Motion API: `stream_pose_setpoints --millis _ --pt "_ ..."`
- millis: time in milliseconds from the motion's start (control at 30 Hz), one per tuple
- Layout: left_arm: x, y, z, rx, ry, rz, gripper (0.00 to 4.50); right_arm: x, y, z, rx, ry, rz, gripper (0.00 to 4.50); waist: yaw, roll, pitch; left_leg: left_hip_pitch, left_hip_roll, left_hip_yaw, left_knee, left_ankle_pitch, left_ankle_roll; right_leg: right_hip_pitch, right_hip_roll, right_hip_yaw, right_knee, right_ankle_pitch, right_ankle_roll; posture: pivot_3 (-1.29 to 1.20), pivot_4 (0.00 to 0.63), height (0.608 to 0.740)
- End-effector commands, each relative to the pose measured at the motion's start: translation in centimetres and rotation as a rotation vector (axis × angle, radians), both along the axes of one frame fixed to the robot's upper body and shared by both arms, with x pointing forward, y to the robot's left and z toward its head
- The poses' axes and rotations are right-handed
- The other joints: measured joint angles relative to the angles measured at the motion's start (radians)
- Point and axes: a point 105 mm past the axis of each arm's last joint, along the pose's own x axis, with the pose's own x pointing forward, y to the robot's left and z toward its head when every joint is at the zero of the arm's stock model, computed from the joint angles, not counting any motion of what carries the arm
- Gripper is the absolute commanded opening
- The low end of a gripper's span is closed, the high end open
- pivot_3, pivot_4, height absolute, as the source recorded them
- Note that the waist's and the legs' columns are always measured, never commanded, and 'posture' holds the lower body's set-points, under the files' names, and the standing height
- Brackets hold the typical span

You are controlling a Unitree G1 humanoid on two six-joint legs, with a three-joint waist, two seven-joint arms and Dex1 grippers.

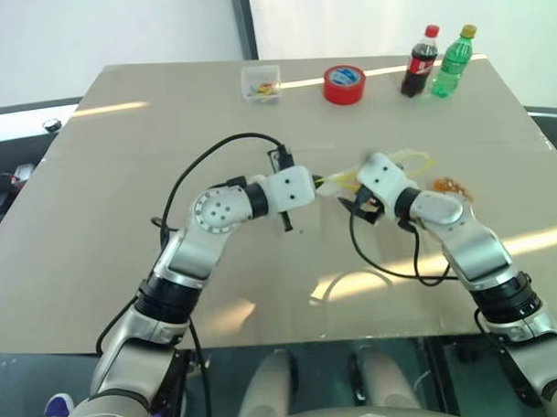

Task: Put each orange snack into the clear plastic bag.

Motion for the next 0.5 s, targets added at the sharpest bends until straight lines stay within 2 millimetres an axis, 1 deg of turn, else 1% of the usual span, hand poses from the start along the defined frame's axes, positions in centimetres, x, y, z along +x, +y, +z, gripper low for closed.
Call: stream_pose_setpoints --millis 33,133,233,367,433,467,500 --pt "0.2 0.1 1.7 -0.001 -0.075 0.033 0.0 1.1 1.4 1.5 0.025 -0.084 0.028 4.2 -0.002 0.0 0.0 0.0 0.0 0.0 0.0 0.0 0.0 0.0 0.0 0.0 0.001 0.0 0.0 0.0 0.15 0.74" --pt "1.0 1.0 2.8 0.012 -0.118 0.095 0.0 2.4 2.8 2.6 0.027 -0.146 0.052 4.2 -0.004 0.0 0.0 0.001 0.0 0.0 0.0 0.0 0.0 0.0 0.001 0.0 0.002 0.0 0.0 0.0 0.15 0.74" --pt "1.8 2.1 5.2 0.002 -0.195 0.158 0.0 3.9 4.0 4.1 0.022 -0.234 0.061 4.2 -0.005 0.0 0.0 0.0 0.0 0.0 0.0 0.0 -0.001 -0.002 0.001 0.001 0.002 0.0 0.0 0.0 0.15 0.74" --pt "1.5 2.6 8.1 0.002 -0.308 0.143 0.0 5.4 4.3 6.3 0.05 -0.317 0.032 4.2 -0.005 0.0 0.0 0.0 0.0 0.001 0.0 0.002 -0.004 -0.003 0.001 0.001 0.002 0.0 0.0 0.0 0.15 0.74" --pt "1.2 2.6 9.0 -0.015 -0.336 0.13 0.0 5.6 4.2 6.5 0.062 -0.332 0.026 4.2 -0.001 0.0 0.0 -0.001 0.0 0.001 -0.001 0.002 -0.004 -0.003 0.001 0.001 0.0 0.0 0.0 0.0 0.15 0.74" --pt "1.0 2.6 9.1 -0.011 -0.337 0.122 0.0 5.5 4.1 6.3 0.064 -0.331 0.028 4.2 0.0 0.0 0.0 -0.001 0.0 0.0 -0.001 0.002 -0.004 -0.003 0.0 0.001 -0.001 0.0 0.0 0.0 0.15 0.74" --pt "0.9 2.7 8.6 -0.003 -0.322 0.119 0.0 5.3 4.0 5.9 0.062 -0.321 0.034 4.2 0.0 0.0 0.0 -0.002 0.0 0.0 -0.001 0.002 -0.004 -0.003 0.0 0.001 -0.001 0.0 0.0 0.0 0.15 0.74"
